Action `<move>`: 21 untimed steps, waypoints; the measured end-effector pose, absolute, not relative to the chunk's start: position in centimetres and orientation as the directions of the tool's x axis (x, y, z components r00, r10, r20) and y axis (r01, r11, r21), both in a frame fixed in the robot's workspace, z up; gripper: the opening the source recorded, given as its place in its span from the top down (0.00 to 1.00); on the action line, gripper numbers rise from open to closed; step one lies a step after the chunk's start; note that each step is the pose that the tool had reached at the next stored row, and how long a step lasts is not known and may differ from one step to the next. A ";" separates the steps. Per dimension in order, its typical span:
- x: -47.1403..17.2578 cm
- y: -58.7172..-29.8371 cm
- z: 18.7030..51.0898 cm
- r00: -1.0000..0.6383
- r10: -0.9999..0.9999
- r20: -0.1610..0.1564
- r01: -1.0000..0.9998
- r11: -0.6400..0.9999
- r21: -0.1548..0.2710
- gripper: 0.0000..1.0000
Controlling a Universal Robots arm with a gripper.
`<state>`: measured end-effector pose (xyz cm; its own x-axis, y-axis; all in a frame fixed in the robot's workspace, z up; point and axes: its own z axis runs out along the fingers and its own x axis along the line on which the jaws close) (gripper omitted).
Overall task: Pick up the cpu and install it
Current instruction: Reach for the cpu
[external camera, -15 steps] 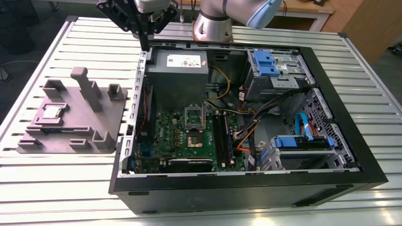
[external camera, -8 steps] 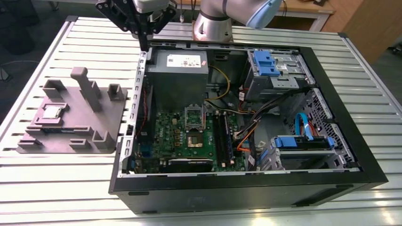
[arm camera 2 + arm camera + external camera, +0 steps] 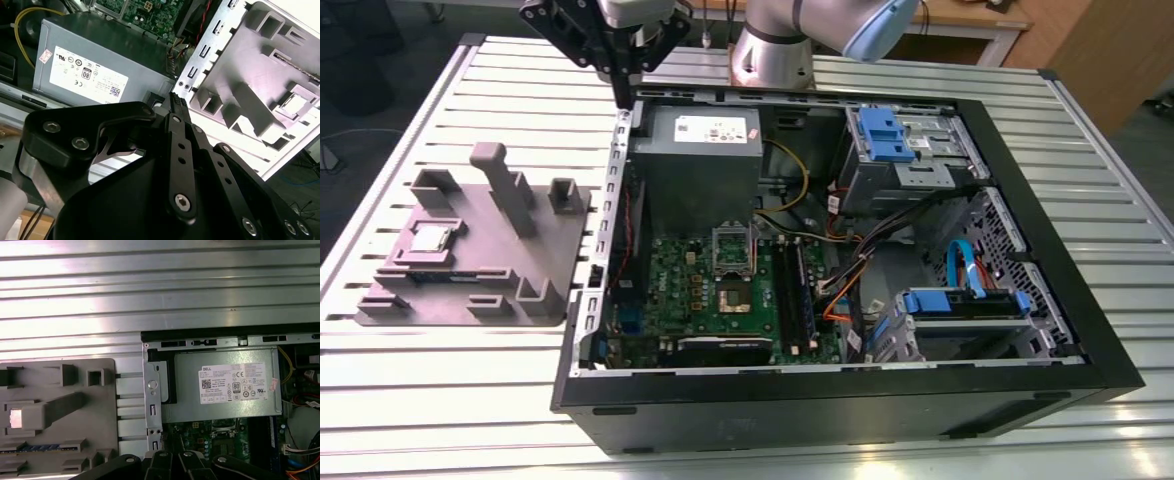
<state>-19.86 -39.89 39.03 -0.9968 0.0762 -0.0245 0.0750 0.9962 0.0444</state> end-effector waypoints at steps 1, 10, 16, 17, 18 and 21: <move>-19.9 -39.9 39.0 -0.997 0.076 -0.024 0.075 0.996 0.044 0.89; -20.1 -39.9 39.0 -0.997 0.076 -0.024 0.075 0.996 0.044 0.89; -20.2 -39.9 39.0 -0.997 0.076 -0.024 0.075 0.996 0.044 0.89; -20.2 -39.9 38.9 -0.997 0.076 -0.024 0.075 0.996 0.044 0.89; -20.3 -39.9 38.9 -0.997 0.076 -0.024 0.075 0.996 0.044 0.89; -20.3 -39.9 38.9 -0.997 0.076 -0.024 0.075 0.996 0.044 0.89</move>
<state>-20.34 -39.89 38.90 -0.9968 0.0762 -0.0242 0.0751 0.9962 0.0443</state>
